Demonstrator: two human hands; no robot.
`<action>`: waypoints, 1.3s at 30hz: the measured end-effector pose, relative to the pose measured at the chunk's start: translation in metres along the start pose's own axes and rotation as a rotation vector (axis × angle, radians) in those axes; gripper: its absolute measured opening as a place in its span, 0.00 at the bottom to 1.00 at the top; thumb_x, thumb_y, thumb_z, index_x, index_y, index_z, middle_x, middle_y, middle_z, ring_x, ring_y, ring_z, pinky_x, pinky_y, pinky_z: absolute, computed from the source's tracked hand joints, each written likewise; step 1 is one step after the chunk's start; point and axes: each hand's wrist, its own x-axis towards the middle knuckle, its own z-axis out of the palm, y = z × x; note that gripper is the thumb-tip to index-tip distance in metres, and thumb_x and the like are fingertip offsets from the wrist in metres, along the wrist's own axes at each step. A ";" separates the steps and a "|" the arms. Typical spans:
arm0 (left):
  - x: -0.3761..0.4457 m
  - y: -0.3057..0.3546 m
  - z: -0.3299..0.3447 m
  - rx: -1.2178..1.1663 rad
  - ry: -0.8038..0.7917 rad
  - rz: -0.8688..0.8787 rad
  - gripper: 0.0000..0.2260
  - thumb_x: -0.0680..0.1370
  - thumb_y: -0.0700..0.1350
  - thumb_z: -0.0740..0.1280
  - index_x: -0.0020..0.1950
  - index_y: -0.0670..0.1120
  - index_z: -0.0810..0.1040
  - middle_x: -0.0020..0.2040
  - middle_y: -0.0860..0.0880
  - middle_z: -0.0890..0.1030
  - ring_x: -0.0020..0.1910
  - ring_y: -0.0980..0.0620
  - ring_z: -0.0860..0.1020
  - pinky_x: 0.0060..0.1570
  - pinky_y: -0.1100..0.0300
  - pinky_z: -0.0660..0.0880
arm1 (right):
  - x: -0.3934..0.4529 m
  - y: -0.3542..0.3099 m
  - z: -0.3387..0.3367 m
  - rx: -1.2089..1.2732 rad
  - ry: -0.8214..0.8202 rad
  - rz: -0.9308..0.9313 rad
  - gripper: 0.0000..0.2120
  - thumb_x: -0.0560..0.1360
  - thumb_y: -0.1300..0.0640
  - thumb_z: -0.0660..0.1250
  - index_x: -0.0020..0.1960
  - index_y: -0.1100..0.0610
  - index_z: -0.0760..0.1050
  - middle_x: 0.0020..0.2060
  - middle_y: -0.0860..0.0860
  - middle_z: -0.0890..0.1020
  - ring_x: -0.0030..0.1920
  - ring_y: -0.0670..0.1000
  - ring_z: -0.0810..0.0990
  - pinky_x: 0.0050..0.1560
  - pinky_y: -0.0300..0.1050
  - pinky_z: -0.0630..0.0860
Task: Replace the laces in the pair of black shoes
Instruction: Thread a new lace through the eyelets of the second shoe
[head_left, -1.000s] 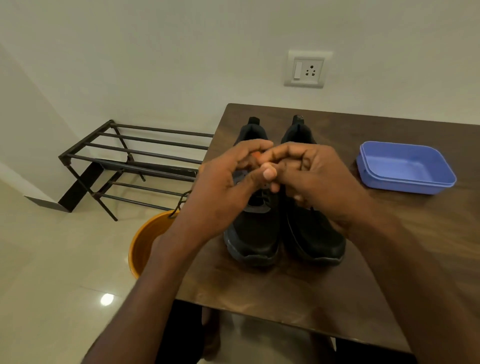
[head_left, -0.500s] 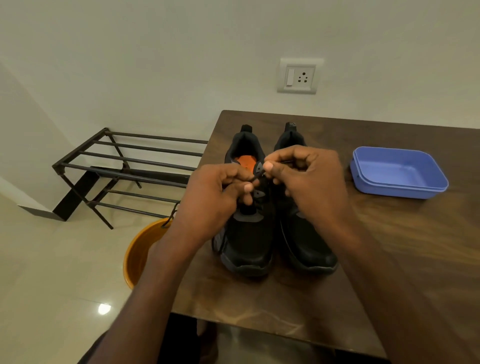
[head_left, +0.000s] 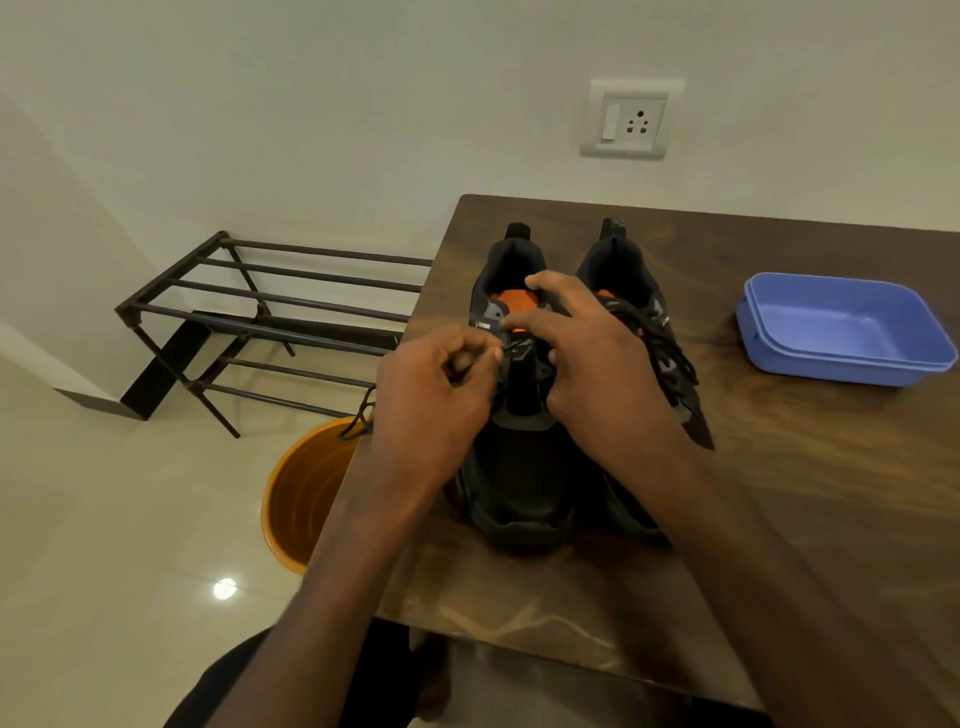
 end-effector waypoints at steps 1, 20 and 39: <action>0.002 0.001 0.003 0.023 -0.009 0.034 0.05 0.82 0.43 0.70 0.55 0.47 0.85 0.41 0.53 0.83 0.40 0.56 0.82 0.44 0.55 0.83 | 0.000 0.001 0.001 -0.022 0.001 0.008 0.32 0.68 0.74 0.73 0.67 0.50 0.79 0.76 0.50 0.68 0.71 0.56 0.73 0.67 0.49 0.76; 0.013 -0.004 0.006 0.144 -0.222 0.005 0.07 0.81 0.47 0.70 0.58 0.54 0.86 0.46 0.57 0.85 0.42 0.60 0.81 0.47 0.54 0.83 | -0.004 0.020 -0.004 0.216 0.164 0.056 0.15 0.72 0.75 0.70 0.46 0.56 0.82 0.52 0.46 0.76 0.52 0.44 0.77 0.48 0.33 0.79; 0.007 0.009 0.018 0.303 -0.024 -0.090 0.02 0.80 0.49 0.72 0.50 0.54 0.85 0.52 0.55 0.78 0.49 0.56 0.77 0.47 0.62 0.77 | -0.003 0.014 0.009 0.258 0.251 0.189 0.18 0.73 0.70 0.74 0.45 0.46 0.81 0.52 0.43 0.74 0.52 0.38 0.77 0.49 0.31 0.79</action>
